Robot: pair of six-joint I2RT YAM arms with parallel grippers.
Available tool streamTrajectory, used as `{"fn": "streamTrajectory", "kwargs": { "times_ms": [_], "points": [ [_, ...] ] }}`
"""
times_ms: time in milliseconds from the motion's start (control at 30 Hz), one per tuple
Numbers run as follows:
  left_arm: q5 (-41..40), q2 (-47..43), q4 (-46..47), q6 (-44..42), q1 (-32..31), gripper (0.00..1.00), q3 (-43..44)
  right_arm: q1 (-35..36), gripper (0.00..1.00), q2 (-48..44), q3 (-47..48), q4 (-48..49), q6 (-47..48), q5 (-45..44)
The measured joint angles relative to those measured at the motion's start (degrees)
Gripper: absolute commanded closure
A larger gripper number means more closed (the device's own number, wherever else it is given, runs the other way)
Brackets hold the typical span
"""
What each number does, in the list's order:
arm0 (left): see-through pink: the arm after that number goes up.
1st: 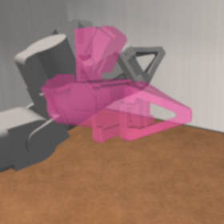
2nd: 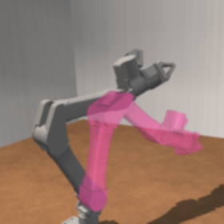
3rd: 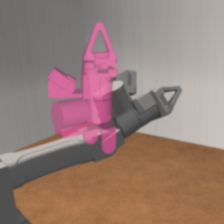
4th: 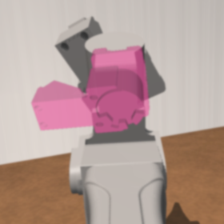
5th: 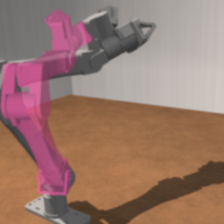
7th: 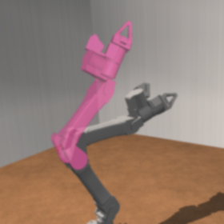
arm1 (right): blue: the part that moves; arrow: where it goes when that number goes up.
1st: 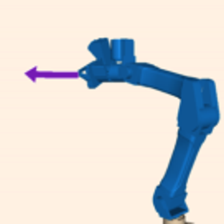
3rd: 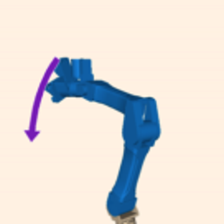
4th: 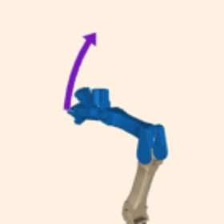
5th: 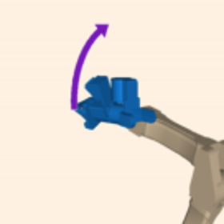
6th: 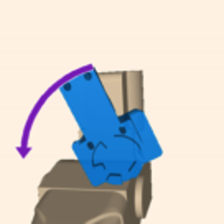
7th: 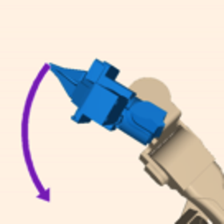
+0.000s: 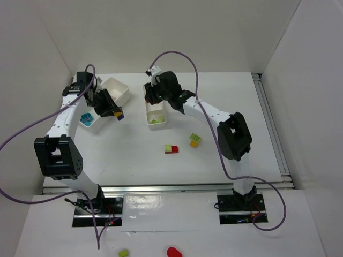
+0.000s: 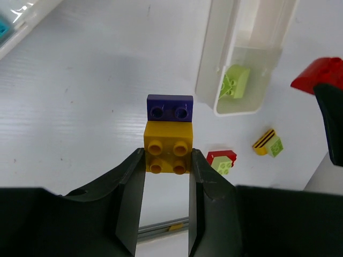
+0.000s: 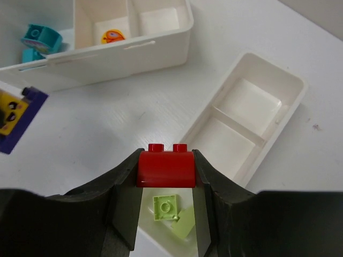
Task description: Sort the legos into containers by color
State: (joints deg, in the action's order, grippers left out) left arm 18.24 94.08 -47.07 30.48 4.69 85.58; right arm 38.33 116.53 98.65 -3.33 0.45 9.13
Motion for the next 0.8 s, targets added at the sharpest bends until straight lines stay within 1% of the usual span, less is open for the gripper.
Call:
{"fn": "streamTrajectory", "kwargs": {
  "times_ms": [133,300,567,700,767,800],
  "points": [
    [-3.21,-1.27,-0.04,1.14,0.0,1.0,-1.27,-0.33,0.84,5.53,5.53,-2.75,-1.07,-1.09],
    [-6.67,-2.8,0.85,1.53,0.0,1.0,-1.25,-0.79,0.84,9.25,9.14,-4.24,-2.03,-2.03],
    [-8.52,-2.49,1.25,2.73,0.0,1.0,-1.09,-3.02,0.83,15.1,14.51,-4.92,-4.09,-2.36],
    [-8.48,-1.57,1.33,2.78,0.0,1.0,-0.79,-3.61,0.79,16.33,14.71,-6.19,-4.61,-2.47],
    [-8.31,-1.05,1.33,2.78,0.0,1.0,-0.57,-3.61,0.75,16.37,14.71,-6.51,-4.72,-2.49],
    [-8.15,-0.76,1.4,2.78,0.0,1.0,-0.44,-3.61,0.7,16.39,14.71,-6.54,-4.79,-2.56]
  ]
}}
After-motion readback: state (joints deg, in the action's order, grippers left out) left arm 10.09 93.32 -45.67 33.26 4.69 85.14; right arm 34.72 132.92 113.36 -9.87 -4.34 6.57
